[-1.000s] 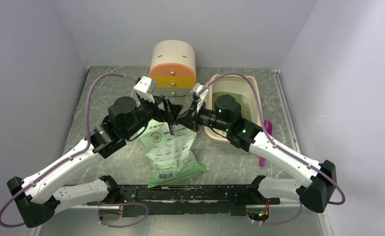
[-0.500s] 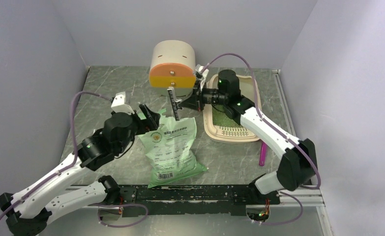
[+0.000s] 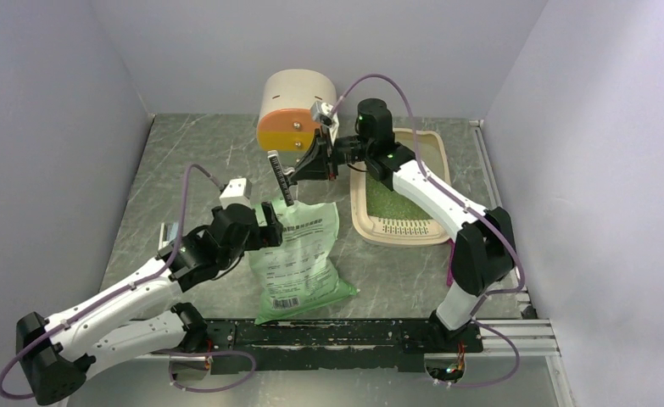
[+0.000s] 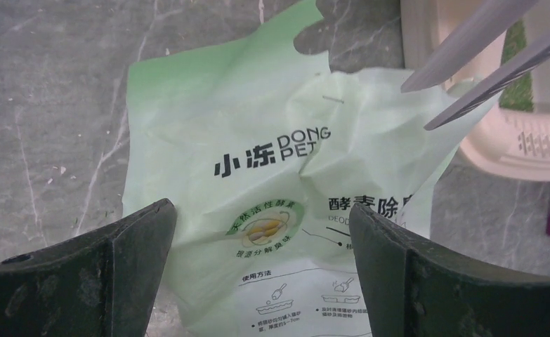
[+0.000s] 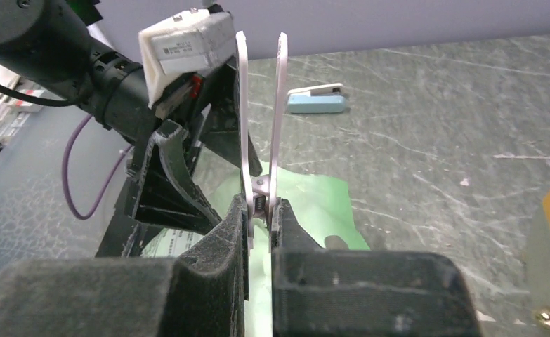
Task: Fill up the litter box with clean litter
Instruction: Adjust the clamp.
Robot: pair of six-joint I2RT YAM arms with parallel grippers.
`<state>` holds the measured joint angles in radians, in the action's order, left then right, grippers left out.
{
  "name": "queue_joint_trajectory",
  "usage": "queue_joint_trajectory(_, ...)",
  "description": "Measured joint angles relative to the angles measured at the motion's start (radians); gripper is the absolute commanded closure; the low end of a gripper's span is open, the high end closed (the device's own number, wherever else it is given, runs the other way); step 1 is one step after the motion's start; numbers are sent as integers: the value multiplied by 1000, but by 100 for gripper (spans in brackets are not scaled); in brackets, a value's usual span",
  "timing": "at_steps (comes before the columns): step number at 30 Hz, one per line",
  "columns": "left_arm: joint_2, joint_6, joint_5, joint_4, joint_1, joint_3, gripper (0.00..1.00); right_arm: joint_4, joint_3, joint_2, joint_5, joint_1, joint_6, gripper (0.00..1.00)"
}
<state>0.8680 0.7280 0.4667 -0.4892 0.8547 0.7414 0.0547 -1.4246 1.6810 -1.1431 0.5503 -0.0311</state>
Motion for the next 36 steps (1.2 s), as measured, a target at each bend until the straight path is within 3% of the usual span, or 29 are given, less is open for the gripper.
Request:
queue_joint_trajectory(5, 48, -103, -50, 37, -3, -14, 3, -5, -8, 46, -51, -1, -10, 100)
queue_joint_trajectory(10, 153, -416, -182, 18, -30, 113, 3, 6, -2, 59, -47, -23, -6, 100)
queue_joint_trajectory(15, 276, -807, -562, -63, -264, 345, 3, 163, 43, 49, -59, -129, 111, 100)
queue_joint_trajectory(19, 338, -1042, -815, -154, -380, 418, 3, 216, 68, 37, -61, -182, 163, 100)
queue_joint_trajectory(25, 383, -1169, -1013, -201, -380, 374, 3, 229, 71, -7, -59, -171, 177, 100)
queue_joint_trajectory(32, 421, -1191, -1012, -224, -392, 287, 3, 244, 77, -58, -54, -171, 185, 100)
queue_joint_trajectory(36, 446, -1211, -1001, -243, -416, 253, 8, 266, 111, -69, -54, -171, 199, 100)
